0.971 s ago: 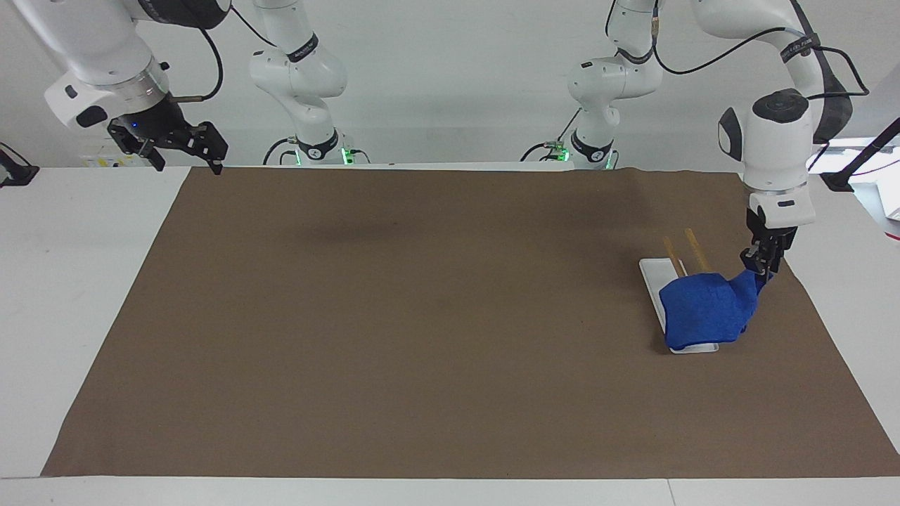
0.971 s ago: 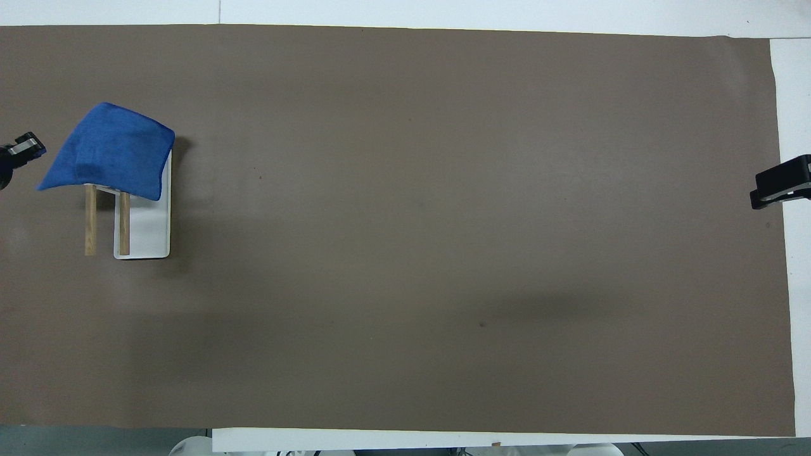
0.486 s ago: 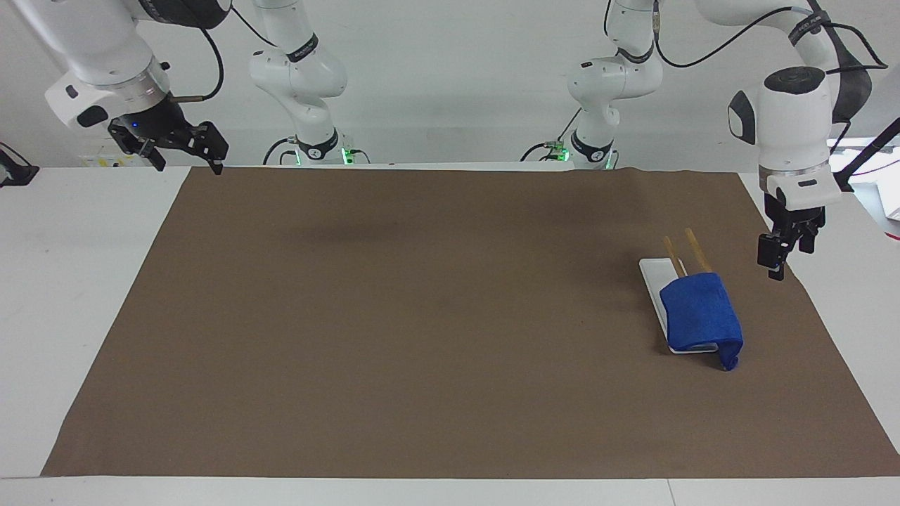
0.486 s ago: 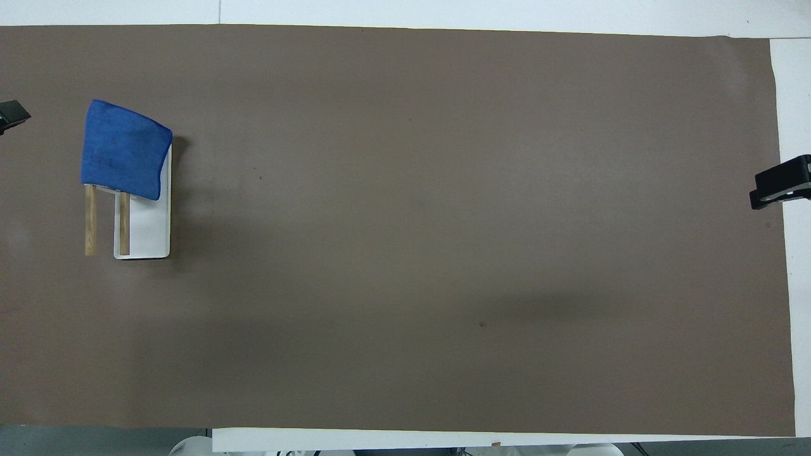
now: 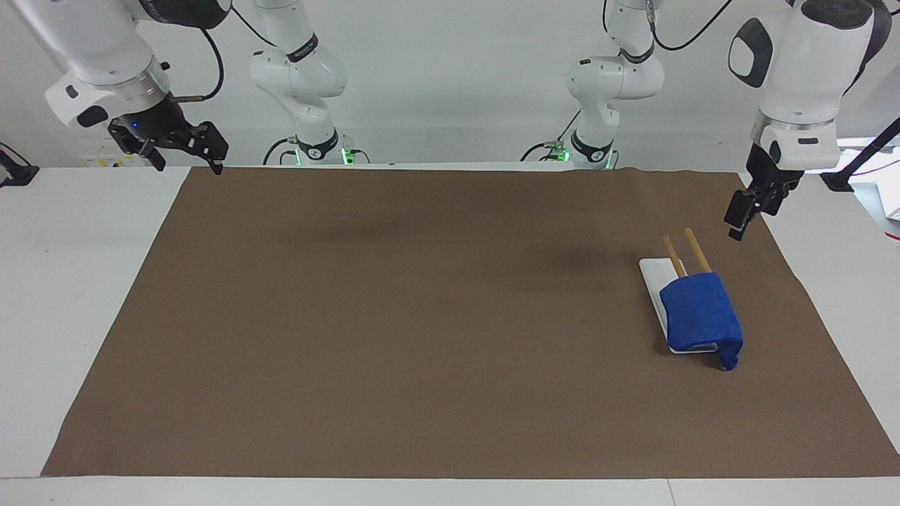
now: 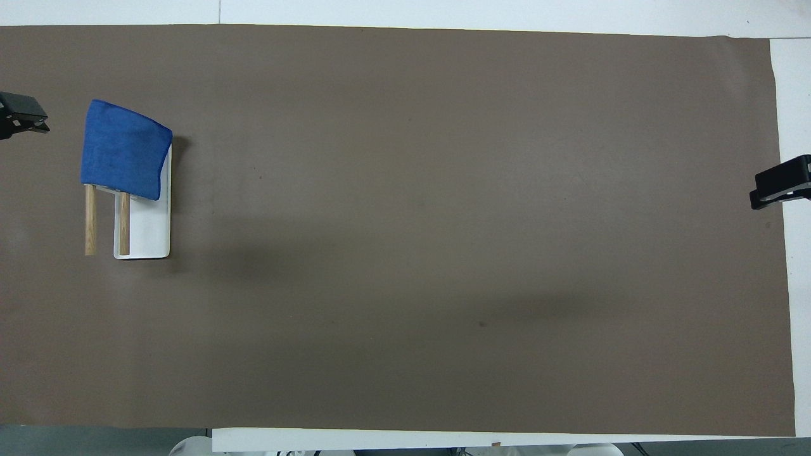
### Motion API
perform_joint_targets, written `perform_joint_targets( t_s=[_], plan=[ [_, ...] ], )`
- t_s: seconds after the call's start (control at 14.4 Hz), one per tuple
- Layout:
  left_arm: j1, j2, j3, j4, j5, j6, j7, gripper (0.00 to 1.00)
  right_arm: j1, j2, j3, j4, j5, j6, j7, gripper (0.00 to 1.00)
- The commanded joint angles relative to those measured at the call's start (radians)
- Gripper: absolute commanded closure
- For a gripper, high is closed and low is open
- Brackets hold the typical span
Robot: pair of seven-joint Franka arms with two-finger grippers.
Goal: Right arm passes towel to left arm to hang
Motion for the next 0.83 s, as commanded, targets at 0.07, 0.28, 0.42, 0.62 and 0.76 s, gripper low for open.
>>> perform_joint_targets(
  t_s=[0.07,0.28,0.42,0.62,0.76],
  plan=[
    [0.004,0.084,0.025,0.215,-0.201,-0.270,0.210,0.00,-0.007,-0.024,0.003,-0.025,0.012,-0.005,-0.016,0.00],
    [0.021,0.101,0.015,0.223,-0.185,-0.347,0.422,0.01,-0.007,-0.024,0.003,-0.025,0.012,-0.005,-0.016,0.00],
    [-0.027,0.165,-0.004,0.272,-0.068,-0.408,0.445,0.01,-0.007,-0.023,0.003,-0.025,0.012,-0.005,-0.016,0.00],
    [-0.026,0.168,-0.005,0.283,-0.071,-0.424,0.474,0.00,-0.007,-0.024,0.003,-0.025,0.012,-0.005,-0.016,0.00],
    [-0.023,0.168,0.006,0.283,-0.123,-0.415,0.474,0.00,-0.007,-0.024,0.003,-0.025,0.012,-0.005,-0.016,0.00]
  ],
)
